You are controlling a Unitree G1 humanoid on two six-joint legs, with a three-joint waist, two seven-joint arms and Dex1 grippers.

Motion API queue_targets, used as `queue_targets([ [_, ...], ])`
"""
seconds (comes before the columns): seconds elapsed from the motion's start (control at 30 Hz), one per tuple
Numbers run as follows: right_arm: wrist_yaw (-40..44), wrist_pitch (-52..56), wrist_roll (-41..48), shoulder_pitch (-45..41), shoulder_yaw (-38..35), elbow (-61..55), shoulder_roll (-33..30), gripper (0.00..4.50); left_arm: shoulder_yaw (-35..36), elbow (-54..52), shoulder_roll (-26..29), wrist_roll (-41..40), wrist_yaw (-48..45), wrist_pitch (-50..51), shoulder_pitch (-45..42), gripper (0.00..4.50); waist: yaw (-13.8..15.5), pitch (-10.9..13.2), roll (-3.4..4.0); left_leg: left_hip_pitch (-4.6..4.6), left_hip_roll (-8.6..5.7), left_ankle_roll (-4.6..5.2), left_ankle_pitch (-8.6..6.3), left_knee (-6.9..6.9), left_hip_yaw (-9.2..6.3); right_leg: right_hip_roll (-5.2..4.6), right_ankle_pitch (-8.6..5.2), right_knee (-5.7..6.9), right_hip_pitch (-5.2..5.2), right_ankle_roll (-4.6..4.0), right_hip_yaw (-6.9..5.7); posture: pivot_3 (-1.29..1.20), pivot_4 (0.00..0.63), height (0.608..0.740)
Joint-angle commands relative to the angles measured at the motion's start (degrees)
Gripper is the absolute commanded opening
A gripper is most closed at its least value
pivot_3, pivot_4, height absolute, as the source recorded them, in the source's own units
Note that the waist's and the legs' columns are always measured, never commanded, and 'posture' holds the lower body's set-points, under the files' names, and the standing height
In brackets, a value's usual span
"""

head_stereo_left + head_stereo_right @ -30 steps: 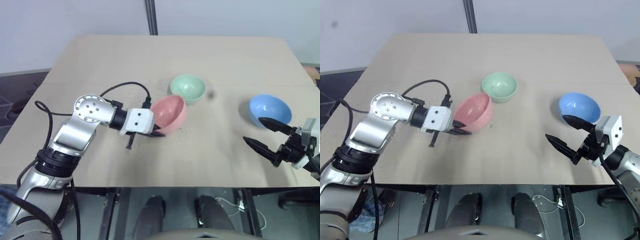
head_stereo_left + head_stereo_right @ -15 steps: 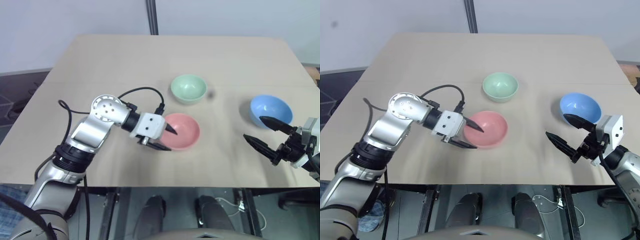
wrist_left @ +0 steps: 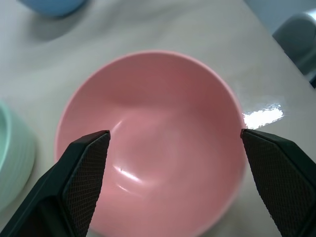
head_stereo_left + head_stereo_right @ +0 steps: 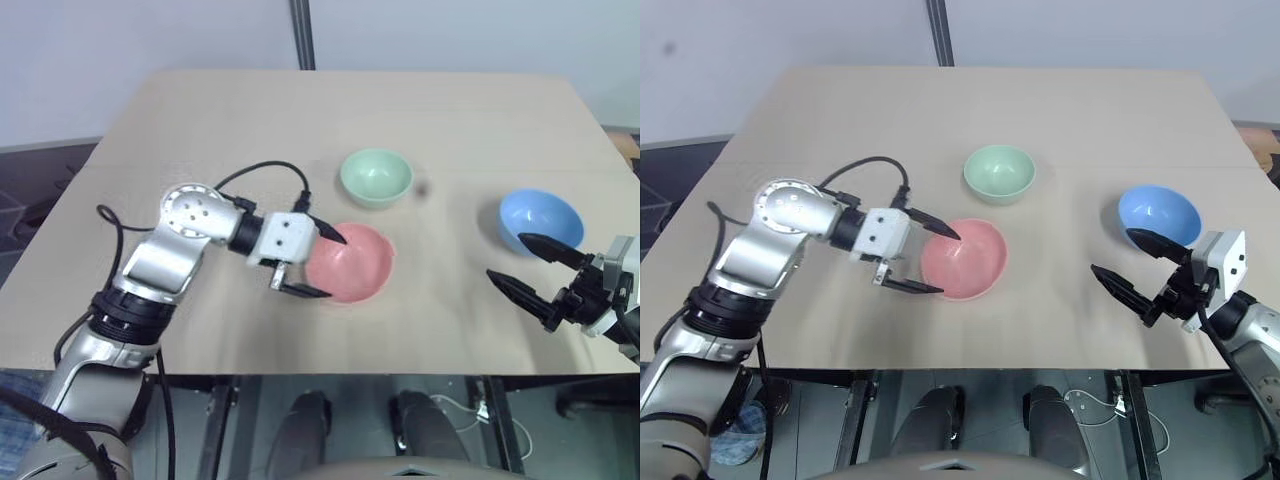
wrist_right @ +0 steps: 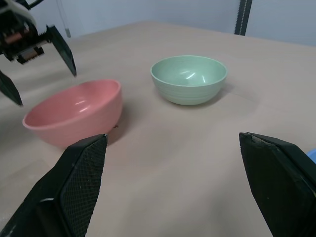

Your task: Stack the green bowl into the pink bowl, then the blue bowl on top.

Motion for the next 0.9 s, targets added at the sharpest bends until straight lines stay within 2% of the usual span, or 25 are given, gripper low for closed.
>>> queue_targets([
  [0.03,0.8,-1.0,0.4,-0.7,-1.2,-0.7,-0.7,4.50,6.7,-4.5,-0.2,-8.2,3.3,7.5,0.0,4.48,0.1,0.0,0.00,0.00,0.00,0.00,0.00,0.00,0.00,-0.01,0.00,0.00,0.00,0.00,0.00,0.00,0.150,0.740],
  [0.17,1.1,-1.0,0.1,-0.8,-1.1,-0.5,-0.9,4.50,15.9,-5.0,-0.5,-14.0,11.2,14.2,4.1,4.48,-0.2,0.0,0.02,0.02,0.01,0.00,0.00,-0.01,-0.01,-0.01,0.00,-0.01,0.00,0.01,-0.01,0.00,0.150,0.740],
  [0.3,0.7,-0.1,-0.4,-1.8,-0.2,-0.3,-1.3,4.50,22.1,-7.7,1.2,-17.6,13.7,17.5,11.0,4.48,-0.2,0.0,0.03,0.06,0.03,0.00,0.00,-0.04,0.01,0.00,0.00,0.00,0.00,0.00,0.01,0.00,0.150,0.740],
  [0.4,-1.1,1.7,-1.8,-5.4,2.2,1.3,-2.3,4.50,27.5,-8.9,1.1,-21.9,17.0,20.9,15.1,4.48,-0.1,0.0,-0.01,0.04,0.03,0.00,0.00,-0.03,0.03,-0.03,0.00,-0.01,-0.01,0.00,0.03,0.00,0.150,0.740],
  [0.5,-1.3,1.9,-3.5,-9.2,4.4,2.9,-3.2,4.50,30.0,-10.6,1.8,-23.6,17.7,21.8,18.6,4.48,0.2,0.0,-0.01,0.05,0.03,0.00,0.00,-0.01,0.00,-0.03,0.00,-0.01,0.00,0.00,0.00,0.00,0.150,0.740],
  [0.7,-4.1,1.1,-14.4,-25.7,16.4,10.7,-3.3,4.50,34.8,-11.3,5.3,-23.7,17.8,21.2,24.1,4.48,-0.1,0.1,0.01,0.06,0.06,-0.01,0.00,-0.05,0.06,-0.01,0.00,-0.03,-0.03,-0.01,0.05,0.00,0.150,0.740],
  [0.9,-6.4,-1.5,-31.3,-44.1,31.8,28.2,0.2,4.50,39.3,-9.9,3.3,-21.7,26.4,19.3,24.7,4.48,-0.1,0.2,0.01,0.02,0.04,-0.01,0.00,-0.11,0.09,-0.05,0.00,-0.06,-0.13,-0.03,0.06,0.00,0.150,0.740],
])
